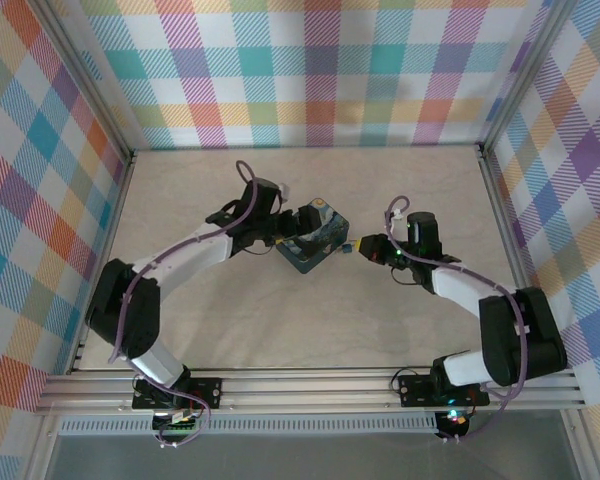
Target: Unlock the padlock with the key
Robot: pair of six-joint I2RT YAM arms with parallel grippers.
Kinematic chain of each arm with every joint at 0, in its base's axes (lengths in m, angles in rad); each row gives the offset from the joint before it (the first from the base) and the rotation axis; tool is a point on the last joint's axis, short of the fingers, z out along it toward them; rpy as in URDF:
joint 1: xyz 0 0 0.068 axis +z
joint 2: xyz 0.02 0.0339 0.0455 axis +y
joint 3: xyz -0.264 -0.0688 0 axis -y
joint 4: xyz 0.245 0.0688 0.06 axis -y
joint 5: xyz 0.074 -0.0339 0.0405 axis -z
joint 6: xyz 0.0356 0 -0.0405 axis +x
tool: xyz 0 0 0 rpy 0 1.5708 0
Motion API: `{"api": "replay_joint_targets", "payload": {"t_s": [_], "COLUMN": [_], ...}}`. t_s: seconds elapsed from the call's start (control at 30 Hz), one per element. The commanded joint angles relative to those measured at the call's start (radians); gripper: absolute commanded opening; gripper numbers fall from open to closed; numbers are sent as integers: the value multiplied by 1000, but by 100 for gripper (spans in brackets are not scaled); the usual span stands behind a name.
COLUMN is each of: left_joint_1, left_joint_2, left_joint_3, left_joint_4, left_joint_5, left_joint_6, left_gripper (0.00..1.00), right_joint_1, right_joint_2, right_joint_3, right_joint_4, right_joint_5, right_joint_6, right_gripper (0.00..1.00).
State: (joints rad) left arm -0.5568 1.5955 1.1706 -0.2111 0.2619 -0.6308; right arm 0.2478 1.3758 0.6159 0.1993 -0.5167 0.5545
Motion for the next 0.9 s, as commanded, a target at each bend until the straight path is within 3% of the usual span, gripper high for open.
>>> {"api": "replay_joint_targets", "payload": {"t_s": [0.0,0.33,0.47,0.67,0.87], "left_joint_1": [27,52,52,57,82], "left_joint_2": [-83,-264,-356,-486,-558], "left_joint_3": [-40,-122,-163,-227,-291], "left_joint_4": [-23,-51,-112,-160,-180], "left_joint_5": [-61,-55,-145,-346,-588], "left_joint_6": [29,51,80,104,120], "left_gripper": [100,100,100,100,100], "right_joint_1": [-7,-7,-7,-9,-12], "right_joint_2": [-55,-259,-337,-458,-497], "right_joint_3": [68,70,60,26,-37], "right_joint_4": [-235,-479,-533,-535,-423], "right_joint_5": [20,150,216,412,650], "right_joint_6": [-120,-184,-204,-264,-337], "right_gripper": [9,45,62,99,100]}}
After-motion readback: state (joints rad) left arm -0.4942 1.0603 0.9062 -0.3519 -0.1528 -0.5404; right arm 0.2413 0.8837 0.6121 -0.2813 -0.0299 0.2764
